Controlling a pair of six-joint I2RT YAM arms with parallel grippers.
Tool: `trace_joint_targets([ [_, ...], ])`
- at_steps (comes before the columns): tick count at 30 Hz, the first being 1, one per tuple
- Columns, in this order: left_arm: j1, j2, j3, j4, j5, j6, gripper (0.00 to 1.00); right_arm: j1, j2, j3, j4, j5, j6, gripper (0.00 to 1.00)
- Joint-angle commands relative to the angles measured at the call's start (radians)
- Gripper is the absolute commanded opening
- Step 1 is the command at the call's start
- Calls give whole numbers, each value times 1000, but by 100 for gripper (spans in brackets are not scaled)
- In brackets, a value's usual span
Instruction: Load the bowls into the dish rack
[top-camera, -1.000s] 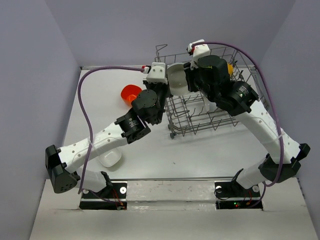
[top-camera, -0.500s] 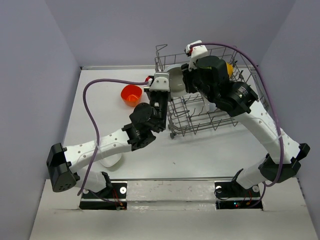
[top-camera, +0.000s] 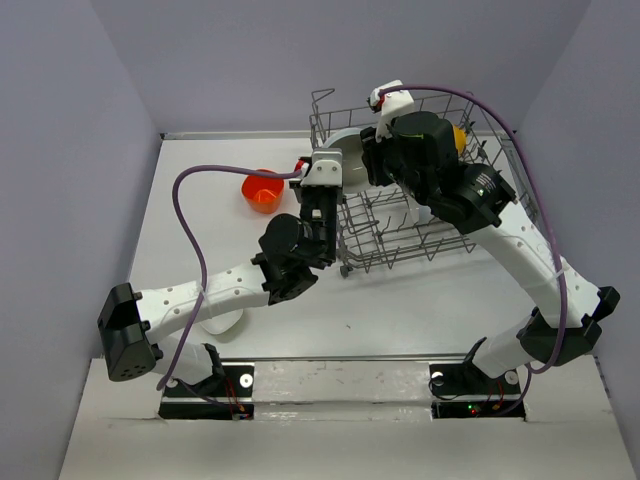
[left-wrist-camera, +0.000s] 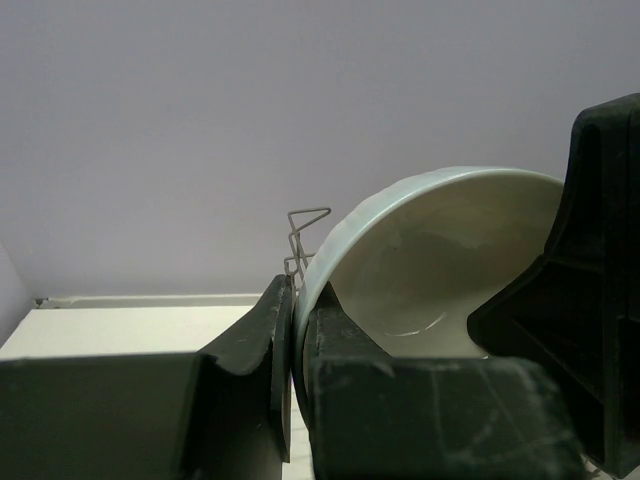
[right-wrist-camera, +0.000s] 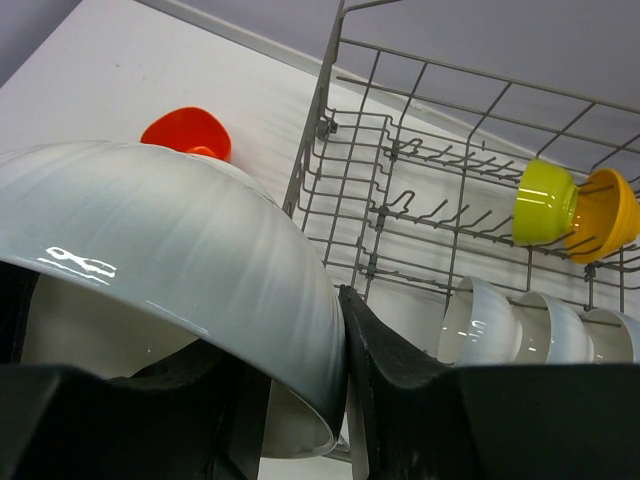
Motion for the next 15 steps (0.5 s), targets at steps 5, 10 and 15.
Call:
trace_joint_targets([
  [5, -1, -28, 65, 143, -8, -68, 0, 11, -13, -13, -11, -27, -5, 36],
  [10, -1, -30, 66, 144, -5, -66, 0, 11, -23, -18, -7, -27, -6, 36],
  [15, -1, -25, 70, 143, -4, -66, 0, 11, -24, -21, -5, -29, -6, 36],
])
